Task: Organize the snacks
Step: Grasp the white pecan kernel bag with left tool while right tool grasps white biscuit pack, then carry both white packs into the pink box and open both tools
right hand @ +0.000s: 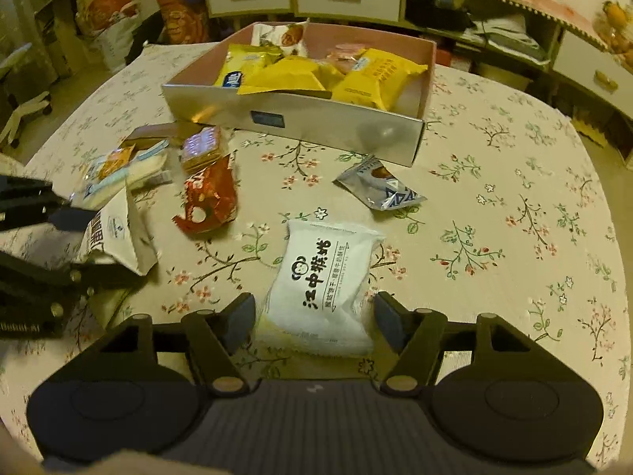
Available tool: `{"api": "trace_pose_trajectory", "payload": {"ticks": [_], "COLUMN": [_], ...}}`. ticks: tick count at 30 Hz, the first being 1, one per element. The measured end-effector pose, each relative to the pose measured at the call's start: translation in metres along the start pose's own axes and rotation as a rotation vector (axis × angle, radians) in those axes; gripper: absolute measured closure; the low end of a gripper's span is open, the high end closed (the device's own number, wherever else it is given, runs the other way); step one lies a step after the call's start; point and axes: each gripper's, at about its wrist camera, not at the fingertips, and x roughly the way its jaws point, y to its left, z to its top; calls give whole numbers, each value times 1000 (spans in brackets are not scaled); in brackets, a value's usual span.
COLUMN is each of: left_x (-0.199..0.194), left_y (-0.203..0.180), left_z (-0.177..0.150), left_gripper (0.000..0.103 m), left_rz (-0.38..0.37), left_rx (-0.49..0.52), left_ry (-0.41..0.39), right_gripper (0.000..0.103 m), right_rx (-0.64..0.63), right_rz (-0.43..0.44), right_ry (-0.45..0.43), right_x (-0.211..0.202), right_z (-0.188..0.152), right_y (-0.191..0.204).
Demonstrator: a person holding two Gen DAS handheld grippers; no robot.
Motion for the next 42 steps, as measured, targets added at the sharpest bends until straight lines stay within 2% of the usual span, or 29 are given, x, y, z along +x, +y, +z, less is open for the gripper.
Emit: {"api": "trace_pose_trajectory", "payload": {"ticks": [4, 9, 11, 17, 26, 42], "left_x": [6, 8, 8, 7, 5, -6], "left_y": [-4, -7, -8, -8, -5, -3], "left_z": [-1, 0, 1, 5, 8, 16], "left_gripper": [50, 51, 57, 64, 66, 67], "left_rz": [19, 34, 38, 58, 69, 72], "left_rx": [10, 11, 6, -18, -66, -90], "left_ry": [14, 7, 7, 10, 22, -6], "right_gripper": [40, 42, 51, 60, 60, 60], "right_rx": [8, 15, 5, 31, 36, 81], "right_rz": [-10, -23, -33, -43, -42, -7], "right_ry": [-12, -22, -26, -20, -14, -50], "right_x": [4, 7, 7, 6, 2, -17], "right_z": [4, 6, 7, 11, 14, 21], "right_y": [0, 3, 5, 5, 6, 3]}}
